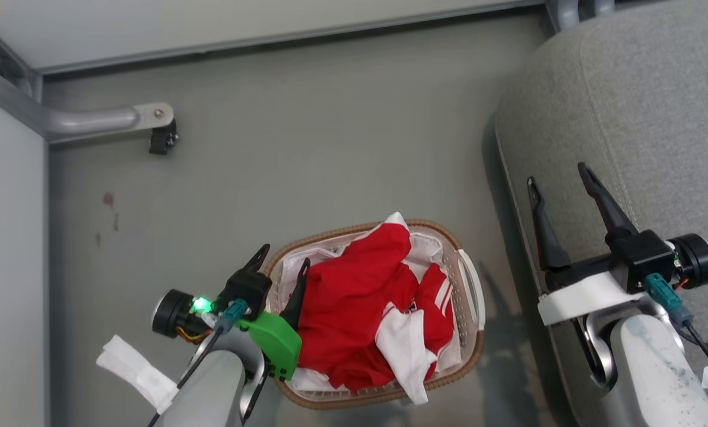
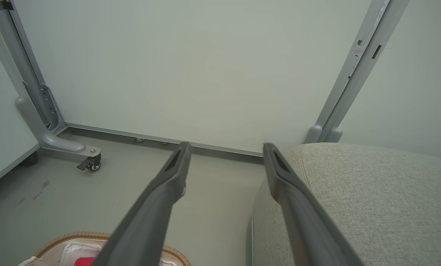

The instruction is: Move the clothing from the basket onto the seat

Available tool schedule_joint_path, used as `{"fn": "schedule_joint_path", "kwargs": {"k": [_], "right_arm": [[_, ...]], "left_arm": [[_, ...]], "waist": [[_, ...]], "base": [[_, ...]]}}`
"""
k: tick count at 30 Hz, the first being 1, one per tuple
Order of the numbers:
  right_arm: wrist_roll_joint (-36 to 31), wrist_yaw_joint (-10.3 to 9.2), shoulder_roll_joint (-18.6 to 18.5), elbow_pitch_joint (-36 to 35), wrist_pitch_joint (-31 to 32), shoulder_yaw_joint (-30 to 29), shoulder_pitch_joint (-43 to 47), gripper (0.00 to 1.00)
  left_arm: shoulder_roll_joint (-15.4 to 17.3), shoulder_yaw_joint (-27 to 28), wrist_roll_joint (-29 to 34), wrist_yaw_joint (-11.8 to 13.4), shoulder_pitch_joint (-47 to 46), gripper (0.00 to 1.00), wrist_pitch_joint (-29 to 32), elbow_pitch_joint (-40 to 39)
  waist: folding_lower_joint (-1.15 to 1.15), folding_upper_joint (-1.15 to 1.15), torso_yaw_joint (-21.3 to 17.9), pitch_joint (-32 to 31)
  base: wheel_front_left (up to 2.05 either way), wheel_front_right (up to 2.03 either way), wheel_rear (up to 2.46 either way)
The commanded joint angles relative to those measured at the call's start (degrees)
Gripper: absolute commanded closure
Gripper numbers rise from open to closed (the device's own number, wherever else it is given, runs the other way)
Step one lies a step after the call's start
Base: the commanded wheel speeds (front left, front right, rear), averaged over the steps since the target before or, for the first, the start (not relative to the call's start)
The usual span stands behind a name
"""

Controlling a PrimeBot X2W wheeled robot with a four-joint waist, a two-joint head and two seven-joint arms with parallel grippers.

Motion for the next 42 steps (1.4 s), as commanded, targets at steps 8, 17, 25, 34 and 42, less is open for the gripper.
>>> {"fn": "schedule_joint_path", "kwargs": {"k": [8,17,25,34,42], "right_arm": [[2.38,-0.04,-0.18,-1.71,-0.28,1.48,-6.04,0.00],[5.11,-0.04,-0.16,-3.07,-0.28,3.14,-8.80,0.00],[7.01,-0.04,-0.17,-3.62,-0.28,4.51,-10.24,0.00],[8.54,-0.04,-0.18,-4.05,-0.28,5.90,-10.84,0.00],[8.92,-0.04,-0.19,-3.54,-0.28,6.31,-10.83,0.00]], "left_arm": [[1.65,-5.81,3.55,-0.32,-11.85,0.00,-0.04,9.83],[2.78,-11.62,5.52,-0.30,-19.90,0.00,-0.04,16.89],[1.85,-14.10,7.08,0.94,-25.41,0.00,1.94,24.97],[1.24,-14.85,6.71,3.12,-29.51,0.00,5.20,29.79],[0.72,-15.15,4.95,2.44,-29.40,1.00,7.62,31.46]], "waist": [[-0.01,0.00,-9.11,19.78],[-0.01,0.00,-12.77,25.94],[-0.01,0.00,-14.72,28.90],[-0.01,0.00,-16.01,31.19],[-0.01,0.00,-15.76,30.96]], "base": [[0.00,0.00,0.00],[0.00,0.00,0.00],[0.00,0.00,0.00],[0.00,0.00,0.00],[0.00,0.00,0.00]]}}
